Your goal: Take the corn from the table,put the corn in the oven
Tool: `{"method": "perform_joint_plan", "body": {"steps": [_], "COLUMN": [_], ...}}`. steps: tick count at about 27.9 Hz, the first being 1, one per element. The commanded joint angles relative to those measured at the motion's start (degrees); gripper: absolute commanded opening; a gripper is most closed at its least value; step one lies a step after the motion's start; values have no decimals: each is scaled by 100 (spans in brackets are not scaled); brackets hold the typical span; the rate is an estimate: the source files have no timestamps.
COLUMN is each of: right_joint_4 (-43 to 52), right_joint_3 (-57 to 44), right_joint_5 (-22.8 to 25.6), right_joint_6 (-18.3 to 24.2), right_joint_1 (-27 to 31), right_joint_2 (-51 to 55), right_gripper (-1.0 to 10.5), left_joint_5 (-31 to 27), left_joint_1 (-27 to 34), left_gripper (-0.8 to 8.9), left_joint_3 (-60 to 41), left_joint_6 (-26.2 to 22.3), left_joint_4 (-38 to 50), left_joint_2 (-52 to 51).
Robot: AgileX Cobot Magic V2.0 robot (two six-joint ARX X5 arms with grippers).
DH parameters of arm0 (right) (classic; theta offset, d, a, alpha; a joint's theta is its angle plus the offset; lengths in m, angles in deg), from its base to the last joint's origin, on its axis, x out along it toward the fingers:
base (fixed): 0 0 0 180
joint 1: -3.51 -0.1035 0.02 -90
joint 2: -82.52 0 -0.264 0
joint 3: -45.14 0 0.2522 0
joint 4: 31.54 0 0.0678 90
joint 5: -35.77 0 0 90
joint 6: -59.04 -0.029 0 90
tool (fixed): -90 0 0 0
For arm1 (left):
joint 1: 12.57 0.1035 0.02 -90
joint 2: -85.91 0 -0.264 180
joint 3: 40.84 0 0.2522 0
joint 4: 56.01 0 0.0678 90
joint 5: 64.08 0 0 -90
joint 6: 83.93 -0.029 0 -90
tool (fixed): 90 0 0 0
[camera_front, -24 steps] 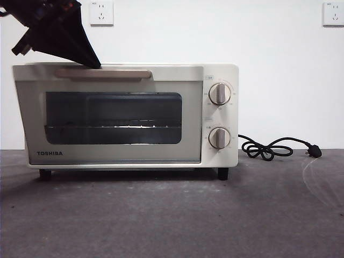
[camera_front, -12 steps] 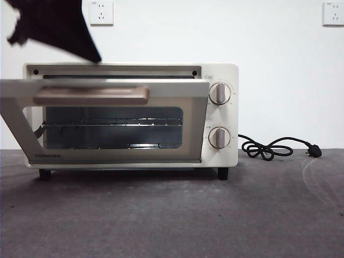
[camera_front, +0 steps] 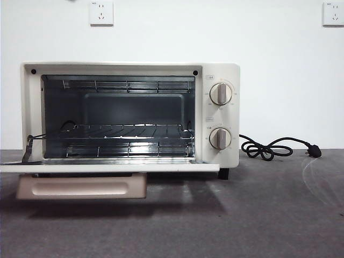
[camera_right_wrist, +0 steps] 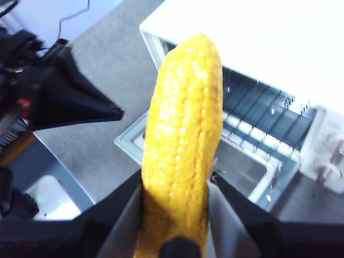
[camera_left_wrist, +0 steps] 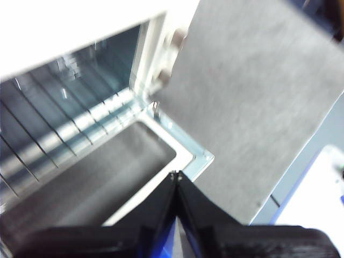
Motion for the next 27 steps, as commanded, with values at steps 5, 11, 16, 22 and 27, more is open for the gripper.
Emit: {"method": "perform_joint_plan", "body": {"steps": [5,11,16,22,27], "right_joint_4": [896,1862,2682,3307,3482], "right_joint_3": [9,9,9,9,9], "right_joint_5": [-170,-210,-201,179,595], "right_joint_6": [540,1180,1838,2986,4013], "right_joint_1": [-17,-129,-273,-468,-573], "right_joint_2": [-321,-807,-1340,-2118,-2802], "right_gripper": [-11,-11,-11,-12,-12], "left_joint_5": [-302,-658,-901,-903,-1062], "left_joint_1": [-15,-15,-15,-15,-15], "left_gripper": [-5,-5,-5,-5,-5], "left_joint_3": [-31,-28,-28,13,192], "left_joint_6": [197,299,448,448,442], "left_joint_4": [-20,-24,-39,-127,-446], "left_joint_2": [-815,-1475,-1971,-2382,-2472]}}
